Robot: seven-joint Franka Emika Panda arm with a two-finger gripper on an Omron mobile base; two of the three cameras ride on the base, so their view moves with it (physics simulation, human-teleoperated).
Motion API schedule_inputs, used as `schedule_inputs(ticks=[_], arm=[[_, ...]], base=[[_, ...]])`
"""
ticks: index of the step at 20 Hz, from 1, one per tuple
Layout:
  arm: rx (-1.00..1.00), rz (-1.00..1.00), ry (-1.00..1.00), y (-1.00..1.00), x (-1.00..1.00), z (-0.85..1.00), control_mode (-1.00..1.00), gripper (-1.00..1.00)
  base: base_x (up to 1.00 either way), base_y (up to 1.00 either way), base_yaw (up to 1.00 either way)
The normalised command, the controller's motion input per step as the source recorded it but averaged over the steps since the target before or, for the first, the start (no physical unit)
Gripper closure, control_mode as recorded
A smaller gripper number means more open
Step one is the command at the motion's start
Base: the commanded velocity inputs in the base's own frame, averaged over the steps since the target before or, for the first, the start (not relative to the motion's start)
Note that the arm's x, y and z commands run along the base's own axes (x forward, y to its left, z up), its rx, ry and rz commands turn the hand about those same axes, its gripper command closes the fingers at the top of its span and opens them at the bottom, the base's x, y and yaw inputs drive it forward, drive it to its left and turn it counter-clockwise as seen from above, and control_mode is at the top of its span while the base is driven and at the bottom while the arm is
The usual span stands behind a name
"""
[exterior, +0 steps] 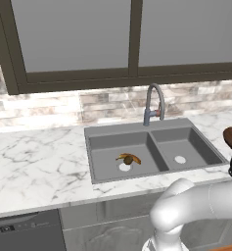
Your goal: There is a mixed pile of frozen fruits and vegetables on the counter. Locate all the frozen vegetables and place the items in a bowl on the counter. Take all the frozen fruits and defrost them in a running sink.
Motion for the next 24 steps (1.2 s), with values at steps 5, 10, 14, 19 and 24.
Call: schedule_inputs(ticks=[5, 10, 14, 19, 24], arm=[[0.0, 0.0, 0.0, -0.01, 0.23, -0.13, -1.0, 1.0], [0.0, 0.0, 0.0, -0.13, 0.22, -0.04, -1.0, 1.0], [0.0, 0.0, 0.0, -0.24, 0.15, -0.01, -1.0, 1.0], [0.0, 0.0, 0.0, -0.29, 0.13, -0.02, -1.0, 1.0], [0.0, 0.0, 0.0, -0.17, 0.18, -0.1, -1.0, 1.0]], base=[[0.0, 0.0, 0.0], [0.0, 0.0, 0.0], [0.0, 0.0, 0.0], [0.0, 0.0, 0.0], [0.0, 0.0, 0.0]])
